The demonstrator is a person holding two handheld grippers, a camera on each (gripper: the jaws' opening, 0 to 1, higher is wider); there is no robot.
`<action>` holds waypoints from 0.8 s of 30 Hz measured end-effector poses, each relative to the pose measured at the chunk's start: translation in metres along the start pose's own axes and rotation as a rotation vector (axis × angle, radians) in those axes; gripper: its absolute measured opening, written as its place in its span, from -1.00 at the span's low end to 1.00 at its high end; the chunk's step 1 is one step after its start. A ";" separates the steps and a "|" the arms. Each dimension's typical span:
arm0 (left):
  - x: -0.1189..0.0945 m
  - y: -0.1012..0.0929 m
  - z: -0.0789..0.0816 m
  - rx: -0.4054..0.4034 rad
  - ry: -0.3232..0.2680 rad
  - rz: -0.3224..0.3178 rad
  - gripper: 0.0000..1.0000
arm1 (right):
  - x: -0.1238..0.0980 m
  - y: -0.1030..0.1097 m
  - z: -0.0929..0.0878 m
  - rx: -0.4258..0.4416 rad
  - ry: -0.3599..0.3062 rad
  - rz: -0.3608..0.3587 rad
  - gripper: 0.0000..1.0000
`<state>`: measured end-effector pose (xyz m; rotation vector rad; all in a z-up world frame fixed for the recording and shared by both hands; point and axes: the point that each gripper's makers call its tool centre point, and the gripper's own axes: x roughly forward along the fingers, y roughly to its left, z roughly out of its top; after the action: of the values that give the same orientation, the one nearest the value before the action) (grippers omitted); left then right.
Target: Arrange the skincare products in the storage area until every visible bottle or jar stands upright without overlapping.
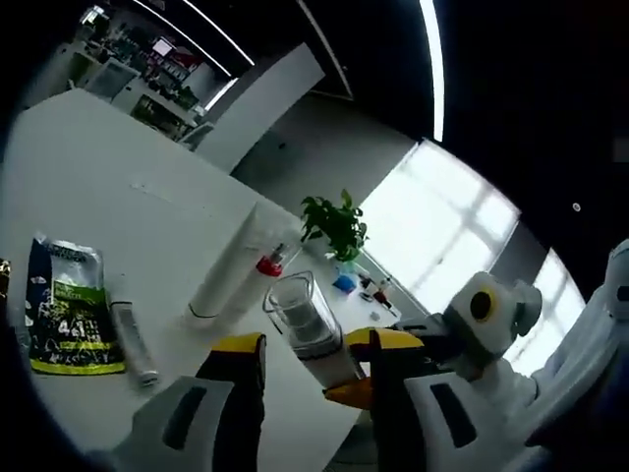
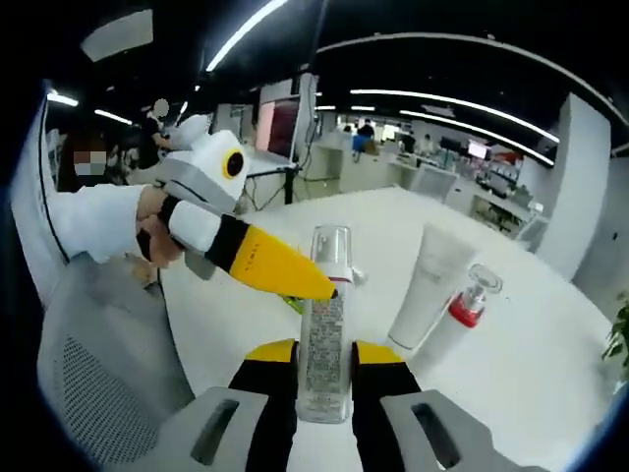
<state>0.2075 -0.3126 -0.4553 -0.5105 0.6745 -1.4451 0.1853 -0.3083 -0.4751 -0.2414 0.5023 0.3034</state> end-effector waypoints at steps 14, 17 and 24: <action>-0.002 -0.002 0.006 -0.059 -0.025 -0.038 -0.59 | 0.000 0.009 0.010 -0.084 -0.028 0.000 -0.76; -0.003 -0.002 0.005 -0.099 -0.015 -0.049 -0.63 | -0.001 0.011 0.010 -0.089 -0.027 0.007 -0.75; -0.002 -0.012 0.006 -0.113 -0.026 -0.061 -0.68 | -0.001 0.013 0.012 -0.077 -0.047 0.058 -0.71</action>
<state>0.2030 -0.3116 -0.4424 -0.6412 0.7282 -1.4611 0.1855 -0.2927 -0.4663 -0.2937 0.4521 0.3848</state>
